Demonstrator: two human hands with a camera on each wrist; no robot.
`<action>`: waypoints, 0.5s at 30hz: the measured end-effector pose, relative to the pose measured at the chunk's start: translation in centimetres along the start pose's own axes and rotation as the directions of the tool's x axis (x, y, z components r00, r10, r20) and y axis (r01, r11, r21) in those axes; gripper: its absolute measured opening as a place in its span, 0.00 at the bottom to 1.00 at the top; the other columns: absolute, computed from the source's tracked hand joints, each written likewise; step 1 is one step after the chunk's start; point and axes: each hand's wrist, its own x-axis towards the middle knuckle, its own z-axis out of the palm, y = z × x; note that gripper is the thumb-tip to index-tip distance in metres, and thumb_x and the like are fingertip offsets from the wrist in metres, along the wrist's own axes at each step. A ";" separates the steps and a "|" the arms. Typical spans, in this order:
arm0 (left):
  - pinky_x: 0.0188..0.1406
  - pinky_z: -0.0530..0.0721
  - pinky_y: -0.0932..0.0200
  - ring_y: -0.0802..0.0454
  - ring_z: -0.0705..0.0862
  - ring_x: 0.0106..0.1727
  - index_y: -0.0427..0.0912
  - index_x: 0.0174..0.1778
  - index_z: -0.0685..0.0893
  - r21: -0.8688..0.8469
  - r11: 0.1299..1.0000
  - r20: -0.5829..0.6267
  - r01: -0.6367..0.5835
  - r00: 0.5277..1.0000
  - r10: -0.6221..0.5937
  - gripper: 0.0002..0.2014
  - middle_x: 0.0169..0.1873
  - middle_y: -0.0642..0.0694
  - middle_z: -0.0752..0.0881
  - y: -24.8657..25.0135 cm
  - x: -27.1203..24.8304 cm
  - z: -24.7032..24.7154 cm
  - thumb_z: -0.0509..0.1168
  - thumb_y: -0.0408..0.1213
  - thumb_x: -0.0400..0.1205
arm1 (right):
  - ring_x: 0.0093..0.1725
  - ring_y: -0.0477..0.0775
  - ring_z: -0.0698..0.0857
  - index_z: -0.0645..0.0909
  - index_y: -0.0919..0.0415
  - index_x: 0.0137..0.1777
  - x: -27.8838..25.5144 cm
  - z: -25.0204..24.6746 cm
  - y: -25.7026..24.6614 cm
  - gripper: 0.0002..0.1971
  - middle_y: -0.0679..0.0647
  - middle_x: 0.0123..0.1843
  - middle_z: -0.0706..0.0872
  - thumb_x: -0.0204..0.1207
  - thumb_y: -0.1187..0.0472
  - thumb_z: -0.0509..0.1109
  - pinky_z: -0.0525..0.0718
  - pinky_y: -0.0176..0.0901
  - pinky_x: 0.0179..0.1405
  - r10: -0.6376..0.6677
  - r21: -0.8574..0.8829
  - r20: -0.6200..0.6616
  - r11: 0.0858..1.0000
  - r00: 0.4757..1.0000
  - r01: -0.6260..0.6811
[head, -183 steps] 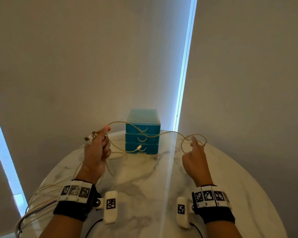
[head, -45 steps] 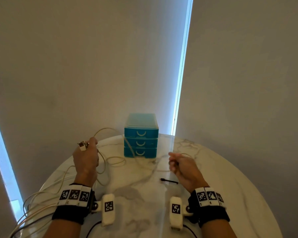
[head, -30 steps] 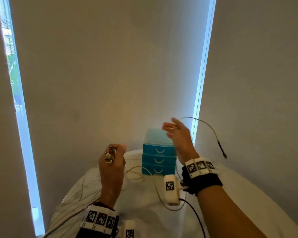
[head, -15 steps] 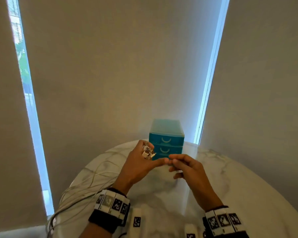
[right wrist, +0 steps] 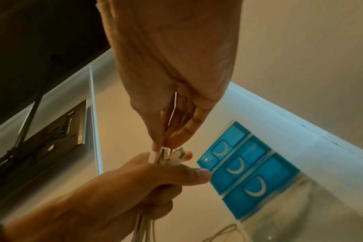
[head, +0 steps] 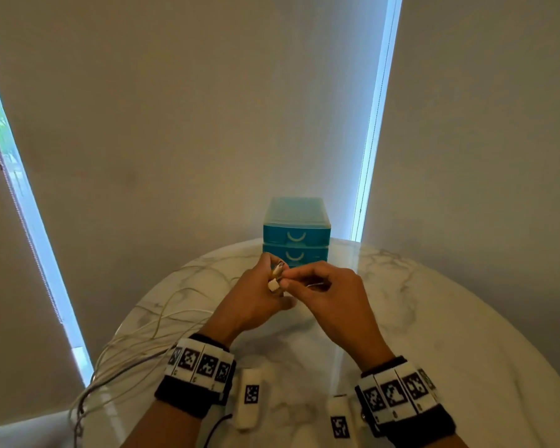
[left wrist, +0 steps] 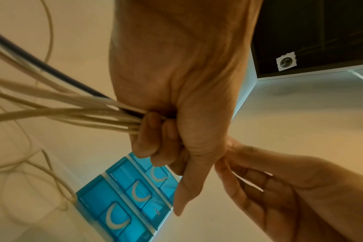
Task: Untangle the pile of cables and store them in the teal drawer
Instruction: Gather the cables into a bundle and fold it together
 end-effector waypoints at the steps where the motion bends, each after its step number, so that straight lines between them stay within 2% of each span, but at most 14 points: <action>1: 0.56 0.89 0.57 0.62 0.89 0.54 0.56 0.65 0.74 -0.001 1.000 0.002 0.012 1.000 -0.012 0.27 0.55 0.59 0.89 0.1 0.0 0.0 0.83 0.45 0.78 | 0.58 0.38 0.90 0.91 0.41 0.56 0.1 -0.3 0.2 0.07 0.37 0.55 0.93 0.80 0.50 0.81 0.89 0.31 0.61 0.005 0.017 -0.033 1.000 0.999 -0.004; 3: 0.57 0.90 0.56 0.60 0.90 0.54 0.55 0.66 0.75 -0.008 1.000 0.011 0.023 1.000 -0.023 0.27 0.57 0.58 0.89 0.3 -0.1 0.2 0.83 0.44 0.78 | 0.59 0.38 0.90 0.91 0.46 0.58 0.2 -0.6 0.3 0.08 0.39 0.57 0.93 0.81 0.50 0.80 0.89 0.31 0.61 -0.001 0.061 -0.085 0.998 0.996 0.006; 6: 0.62 0.91 0.52 0.60 0.89 0.57 0.53 0.66 0.77 -0.023 1.000 0.011 -0.001 1.000 0.001 0.25 0.58 0.58 0.89 0.3 -0.2 0.5 0.82 0.45 0.79 | 0.60 0.35 0.88 0.90 0.43 0.57 -0.3 0.5 -0.1 0.07 0.36 0.55 0.91 0.82 0.47 0.77 0.88 0.31 0.63 -0.016 0.000 -0.014 1.000 1.000 0.016; 9: 0.62 0.90 0.53 0.59 0.90 0.60 0.53 0.70 0.77 -0.035 0.999 0.021 -0.001 1.000 0.001 0.28 0.61 0.58 0.89 0.1 -0.1 0.5 0.83 0.45 0.78 | 0.65 0.35 0.86 0.86 0.39 0.67 -0.2 0.5 0.2 0.14 0.34 0.64 0.87 0.83 0.45 0.77 0.88 0.29 0.61 0.000 0.041 -0.058 0.999 0.998 0.002; 12: 0.63 0.88 0.57 0.61 0.89 0.62 0.56 0.72 0.77 -0.038 0.999 0.058 0.015 0.998 -0.013 0.32 0.62 0.61 0.88 -0.6 0.1 0.5 0.85 0.48 0.76 | 0.65 0.30 0.83 0.86 0.32 0.68 -0.1 0.0 0.7 0.13 0.30 0.63 0.85 0.86 0.46 0.73 0.83 0.23 0.62 -0.026 -0.051 0.100 0.998 0.995 0.031; 15: 0.61 0.88 0.57 0.64 0.88 0.59 0.57 0.68 0.78 -0.042 0.997 0.087 0.064 0.994 -0.060 0.32 0.60 0.62 0.88 -0.7 0.0 0.3 0.87 0.48 0.72 | 0.64 0.31 0.84 0.90 0.39 0.68 0.0 -0.5 1.2 0.13 0.32 0.61 0.87 0.86 0.49 0.74 0.83 0.24 0.62 -0.010 -0.092 0.140 0.995 0.990 0.023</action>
